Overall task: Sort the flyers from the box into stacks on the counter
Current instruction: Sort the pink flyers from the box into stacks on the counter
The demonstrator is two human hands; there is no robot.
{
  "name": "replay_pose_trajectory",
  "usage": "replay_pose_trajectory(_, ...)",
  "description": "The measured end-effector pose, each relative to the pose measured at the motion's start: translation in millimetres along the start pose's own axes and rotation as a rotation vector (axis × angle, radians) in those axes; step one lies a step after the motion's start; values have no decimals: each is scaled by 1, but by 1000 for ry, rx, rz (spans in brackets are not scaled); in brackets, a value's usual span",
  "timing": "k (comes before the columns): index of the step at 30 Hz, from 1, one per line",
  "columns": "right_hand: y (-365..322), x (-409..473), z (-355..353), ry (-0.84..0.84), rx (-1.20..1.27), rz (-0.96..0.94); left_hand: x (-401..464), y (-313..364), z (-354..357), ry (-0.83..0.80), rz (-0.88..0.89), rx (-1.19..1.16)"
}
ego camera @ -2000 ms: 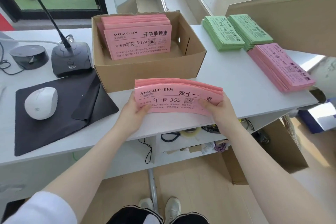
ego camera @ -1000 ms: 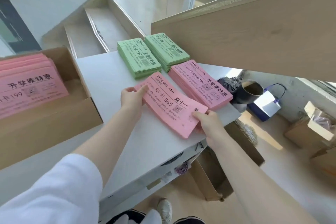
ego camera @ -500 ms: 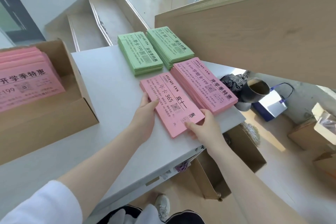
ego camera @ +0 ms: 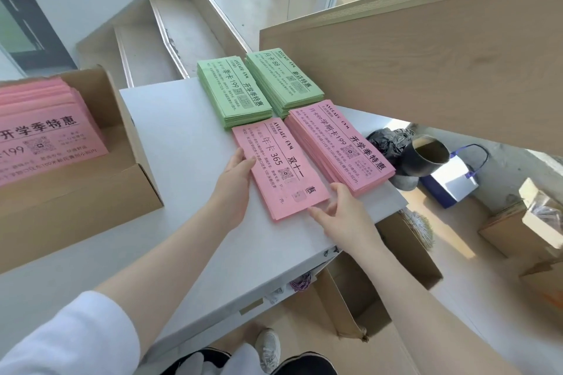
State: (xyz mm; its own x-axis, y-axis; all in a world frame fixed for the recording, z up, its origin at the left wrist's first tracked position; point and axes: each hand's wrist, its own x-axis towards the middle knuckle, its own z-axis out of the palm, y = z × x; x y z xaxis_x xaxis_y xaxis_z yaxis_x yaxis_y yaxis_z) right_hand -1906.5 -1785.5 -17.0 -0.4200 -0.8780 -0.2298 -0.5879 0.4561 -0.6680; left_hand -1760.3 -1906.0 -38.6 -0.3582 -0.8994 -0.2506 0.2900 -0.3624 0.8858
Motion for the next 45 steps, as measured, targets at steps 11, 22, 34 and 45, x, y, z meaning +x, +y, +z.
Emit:
replay_pose_trajectory(11,-107,21,12,-105,13,-477,-78,88,-27,36,333,527)
replay_pose_trajectory(22,-278,16,126,-203,98,-938,-132,193,-194,367,469,848)
replay_pose_trajectory(34,-366,32,234,-177,-535,-927,-90,259,-355,134,366,1491)
replay_pose_trajectory(45,-366,26,249,61,-607,-1037,-81,253,-376,-6,333,1613)
